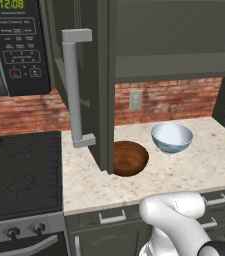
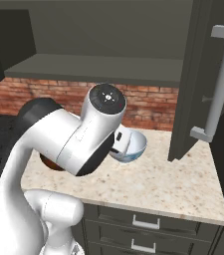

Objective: Open the cabinet. Pick the bowls from the counter and place them in the cabinet. Then close the cabinet.

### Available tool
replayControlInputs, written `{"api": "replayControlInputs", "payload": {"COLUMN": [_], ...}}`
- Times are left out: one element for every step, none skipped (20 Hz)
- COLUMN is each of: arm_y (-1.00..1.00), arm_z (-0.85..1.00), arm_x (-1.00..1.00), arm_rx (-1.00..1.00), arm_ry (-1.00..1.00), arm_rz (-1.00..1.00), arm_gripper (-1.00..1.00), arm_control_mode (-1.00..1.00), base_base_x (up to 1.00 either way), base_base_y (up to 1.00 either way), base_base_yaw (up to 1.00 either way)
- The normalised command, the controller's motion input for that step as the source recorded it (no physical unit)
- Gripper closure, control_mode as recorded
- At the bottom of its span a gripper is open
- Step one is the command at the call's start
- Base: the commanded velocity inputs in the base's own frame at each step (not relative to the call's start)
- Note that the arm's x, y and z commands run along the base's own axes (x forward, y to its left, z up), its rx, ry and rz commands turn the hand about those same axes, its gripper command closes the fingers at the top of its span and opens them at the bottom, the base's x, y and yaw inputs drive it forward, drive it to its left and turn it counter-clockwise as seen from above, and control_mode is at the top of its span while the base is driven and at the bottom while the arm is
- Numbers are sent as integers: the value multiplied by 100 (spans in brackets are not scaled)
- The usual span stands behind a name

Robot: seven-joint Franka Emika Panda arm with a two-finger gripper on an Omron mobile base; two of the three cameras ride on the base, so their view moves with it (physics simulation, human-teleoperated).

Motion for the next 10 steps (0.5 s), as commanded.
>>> {"api": "replayControlInputs", "payload": {"arm_y": [0, 0, 0, -1, -3, -11, -15, -19, -19, -17], "arm_z": [-33, -27, -19, -14, -11, -13, -13, -14, -19, -19], "arm_x": [34, 38, 39, 41, 41, 37, 29, 26, 26, 24], "arm_rx": [0, 0, 0, 0, 0, 0, 0, 0, 0, 0], "arm_ry": [0, 0, 0, 0, 0, 0, 0, 0, 0, 0], "arm_rz": [0, 0, -2, -6, -8, -13, -17, -21, -26, -27], "arm_gripper": [-100, -100, -100, -100, -100, -100, -100, -100, -100, -100], "arm_control_mode": [-100, -100, -100, -100, -100, -100, -100, -100, -100, -100], "base_base_x": [0, 0, 0, 0, 0, 0, 0, 0, 0, 0], "base_base_y": [0, 0, 0, 0, 0, 0, 0, 0, 0, 0], "base_base_yaw": [0, 0, 0, 0, 0, 0, 0, 0, 0, 0]}}
